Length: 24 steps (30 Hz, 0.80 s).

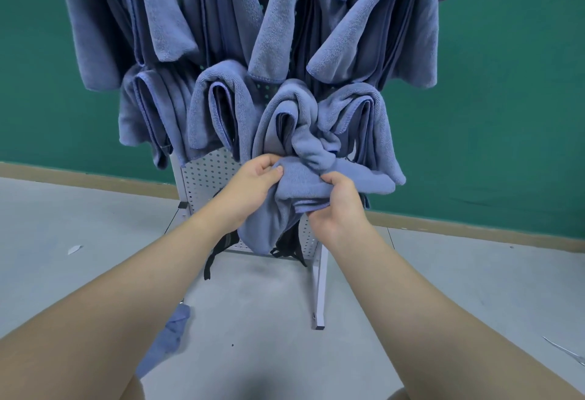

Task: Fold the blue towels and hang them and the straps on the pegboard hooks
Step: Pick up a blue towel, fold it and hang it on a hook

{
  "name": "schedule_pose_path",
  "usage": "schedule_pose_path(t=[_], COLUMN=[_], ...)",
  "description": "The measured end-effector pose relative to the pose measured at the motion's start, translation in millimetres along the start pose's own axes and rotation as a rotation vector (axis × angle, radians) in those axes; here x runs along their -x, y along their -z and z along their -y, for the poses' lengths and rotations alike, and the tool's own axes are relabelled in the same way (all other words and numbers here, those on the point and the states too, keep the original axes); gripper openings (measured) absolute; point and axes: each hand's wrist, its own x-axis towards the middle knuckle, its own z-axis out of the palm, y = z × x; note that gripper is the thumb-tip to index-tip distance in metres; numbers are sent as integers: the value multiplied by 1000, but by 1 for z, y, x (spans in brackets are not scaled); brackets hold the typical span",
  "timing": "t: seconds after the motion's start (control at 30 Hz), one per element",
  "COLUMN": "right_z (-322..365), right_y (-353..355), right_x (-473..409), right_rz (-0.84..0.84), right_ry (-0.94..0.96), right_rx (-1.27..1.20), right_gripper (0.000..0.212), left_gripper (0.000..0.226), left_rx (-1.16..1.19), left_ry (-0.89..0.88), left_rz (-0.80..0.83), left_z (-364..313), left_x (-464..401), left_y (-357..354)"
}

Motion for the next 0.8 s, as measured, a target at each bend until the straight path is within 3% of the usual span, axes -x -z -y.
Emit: schedule_pose_path(t=[0.1,0.17,0.23,0.37,0.5,0.6,0.7,0.8], right_z=[-2,-2,-1,4,7,13,20,18], right_y=[3,5,6,12,19,30,39,38], right_x=[4,11,20,53,70,68,73,93], right_rz=[-23,-36,-45,53,47,-86,-209,23], right_ry=[-15,-17,-33,-134,-122,38,381,716], right_rx=[63,74,32,52,141,239,570,969], right_gripper=[13,14,18,18,22,23,22,34], left_gripper=[12,24,34,24,27,30,29,36], left_rx=[-96,-125,-124,-257,-331,-374,-380,-369], left_ry=[23,32,57,132,131,149,181,173], left_rz=[12,36,106,321,390,382,376,411], left_z=[2,-5,-13,-18,-17,-22,-31,-48], left_x=[5,11,21,50,72,91,110,130], left_y=[5,7,8,4,12,29,48,62])
